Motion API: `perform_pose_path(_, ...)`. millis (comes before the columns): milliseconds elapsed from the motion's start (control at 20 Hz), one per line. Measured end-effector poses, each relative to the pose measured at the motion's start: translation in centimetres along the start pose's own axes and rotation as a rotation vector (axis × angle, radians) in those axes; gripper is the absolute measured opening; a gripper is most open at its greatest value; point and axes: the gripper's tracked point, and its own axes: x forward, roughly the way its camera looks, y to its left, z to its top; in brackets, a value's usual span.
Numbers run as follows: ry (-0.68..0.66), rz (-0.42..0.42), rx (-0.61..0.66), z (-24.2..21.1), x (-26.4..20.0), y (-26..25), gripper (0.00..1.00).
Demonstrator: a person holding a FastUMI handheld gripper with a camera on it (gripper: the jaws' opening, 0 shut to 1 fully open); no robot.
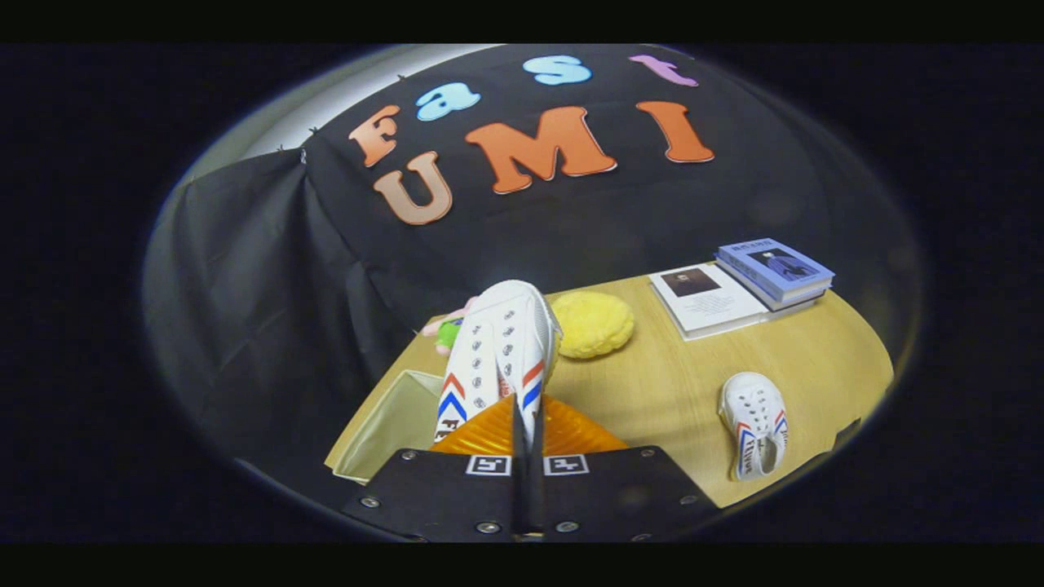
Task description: Open the storage box then place both shoes into the box .Put the left shoe in first, then the right shoe, with the right side of both shoes facing outward in a uniform manner.
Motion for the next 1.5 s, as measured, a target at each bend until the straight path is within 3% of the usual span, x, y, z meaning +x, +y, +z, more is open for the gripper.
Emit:
perform_pose_path(650,0.063,0.049,-0.004,-5.8,5.6,9.2,0.00)
perform_pose_path(1300,0.210,0.007,-0.004,-12.9,4.6,10.7,0.01)
perform_pose_path(1350,0.230,0.036,-0.018,-13.1,4.6,11.3,0.04)
perform_pose_path(1500,0.162,0.026,-0.074,-10.7,4.5,11.2,0.75)
